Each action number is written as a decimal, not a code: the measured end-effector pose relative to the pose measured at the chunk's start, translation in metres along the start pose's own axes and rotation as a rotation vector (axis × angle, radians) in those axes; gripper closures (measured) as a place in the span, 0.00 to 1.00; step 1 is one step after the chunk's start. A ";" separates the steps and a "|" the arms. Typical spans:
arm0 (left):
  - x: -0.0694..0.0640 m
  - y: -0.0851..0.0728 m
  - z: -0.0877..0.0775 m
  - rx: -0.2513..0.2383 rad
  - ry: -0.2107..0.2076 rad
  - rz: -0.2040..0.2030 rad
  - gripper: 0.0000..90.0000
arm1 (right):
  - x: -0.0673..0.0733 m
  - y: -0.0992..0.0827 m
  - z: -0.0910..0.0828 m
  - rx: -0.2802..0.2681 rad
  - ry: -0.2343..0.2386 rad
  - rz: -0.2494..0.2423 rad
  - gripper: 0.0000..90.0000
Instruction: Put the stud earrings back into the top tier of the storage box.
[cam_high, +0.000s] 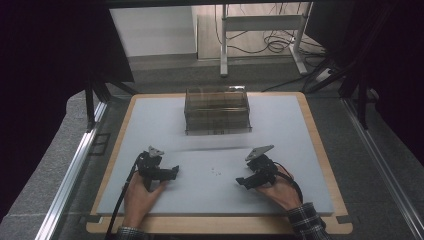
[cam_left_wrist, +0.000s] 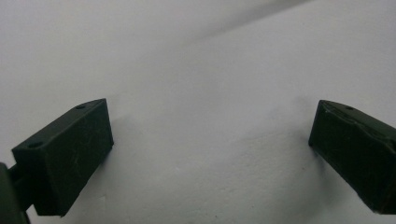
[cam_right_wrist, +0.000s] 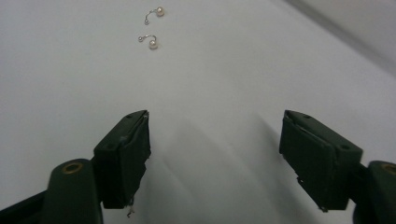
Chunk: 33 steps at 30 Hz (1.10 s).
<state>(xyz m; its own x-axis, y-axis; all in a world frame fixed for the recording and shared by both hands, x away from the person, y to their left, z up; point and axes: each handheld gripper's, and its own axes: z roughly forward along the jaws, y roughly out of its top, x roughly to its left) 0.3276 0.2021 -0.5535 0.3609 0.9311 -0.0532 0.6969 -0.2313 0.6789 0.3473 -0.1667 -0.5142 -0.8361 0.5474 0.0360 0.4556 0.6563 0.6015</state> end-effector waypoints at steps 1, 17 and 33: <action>0.000 0.000 0.000 0.000 0.000 0.000 0.00 | 0.000 0.001 0.000 0.002 0.003 -0.002 0.29; 0.000 0.000 0.000 -0.002 -0.001 0.000 0.00 | -0.003 0.025 0.010 0.066 0.030 -0.039 0.39; 0.000 0.000 0.000 0.001 -0.001 0.003 0.00 | 0.002 0.054 0.028 0.148 0.100 -0.086 0.71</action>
<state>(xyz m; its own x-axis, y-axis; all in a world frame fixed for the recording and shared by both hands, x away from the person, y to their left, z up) 0.3277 0.2025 -0.5534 0.3633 0.9302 -0.0519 0.6966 -0.2342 0.6781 0.3787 -0.1153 -0.5044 -0.8968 0.4363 0.0728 0.4147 0.7719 0.4819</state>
